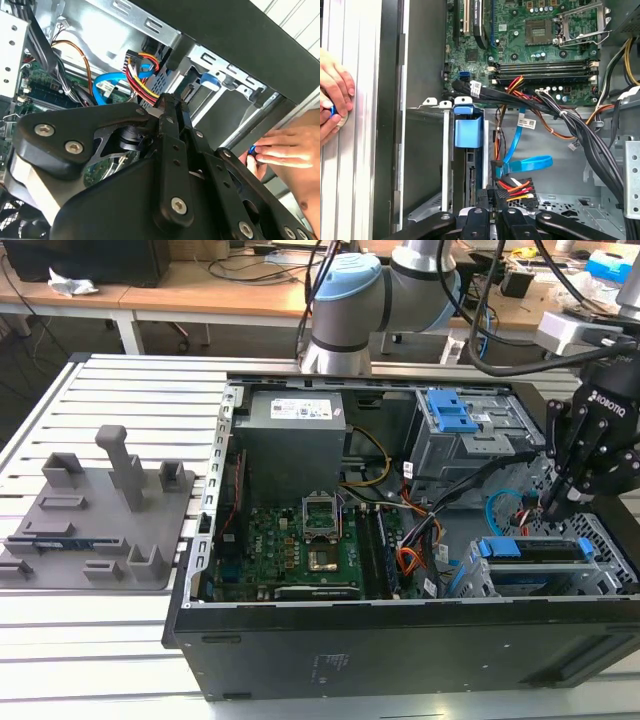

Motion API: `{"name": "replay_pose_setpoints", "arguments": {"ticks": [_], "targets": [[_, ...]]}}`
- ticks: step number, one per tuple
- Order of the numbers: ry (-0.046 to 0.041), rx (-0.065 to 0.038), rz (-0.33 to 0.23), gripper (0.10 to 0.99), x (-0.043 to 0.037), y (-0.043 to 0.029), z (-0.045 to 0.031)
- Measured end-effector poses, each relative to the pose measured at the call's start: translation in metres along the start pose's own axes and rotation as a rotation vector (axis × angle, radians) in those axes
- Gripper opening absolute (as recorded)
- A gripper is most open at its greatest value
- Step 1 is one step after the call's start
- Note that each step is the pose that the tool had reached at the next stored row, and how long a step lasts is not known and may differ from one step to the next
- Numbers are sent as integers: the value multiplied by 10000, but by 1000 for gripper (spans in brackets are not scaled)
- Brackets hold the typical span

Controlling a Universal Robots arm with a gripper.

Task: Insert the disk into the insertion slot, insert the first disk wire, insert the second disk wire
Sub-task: 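Insert the first disk wire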

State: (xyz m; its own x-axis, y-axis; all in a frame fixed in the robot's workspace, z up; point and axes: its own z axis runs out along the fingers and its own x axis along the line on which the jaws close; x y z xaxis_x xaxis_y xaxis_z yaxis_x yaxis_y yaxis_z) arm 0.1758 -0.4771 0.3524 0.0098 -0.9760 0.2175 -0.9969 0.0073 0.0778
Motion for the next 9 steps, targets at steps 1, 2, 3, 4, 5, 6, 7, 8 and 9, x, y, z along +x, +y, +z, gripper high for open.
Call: {"name": "replay_pose_setpoints", "arguments": {"ticks": [1,2,3,4,5,6,7,8,9], "targets": [[-55,-24,-7,165,16,-2,-3],[-111,-32,-8,165,24,-3,-3],[-163,-35,-7,165,31,-4,-1],[-181,-38,-7,165,44,-5,2],[-183,-38,-8,165,47,-5,2],[-195,-38,-9,165,55,-5,4],[-218,-41,1,165,66,-5,7],[-258,-53,52,165,71,-5,8],[-296,-72,143,165,71,-4,7]]}}
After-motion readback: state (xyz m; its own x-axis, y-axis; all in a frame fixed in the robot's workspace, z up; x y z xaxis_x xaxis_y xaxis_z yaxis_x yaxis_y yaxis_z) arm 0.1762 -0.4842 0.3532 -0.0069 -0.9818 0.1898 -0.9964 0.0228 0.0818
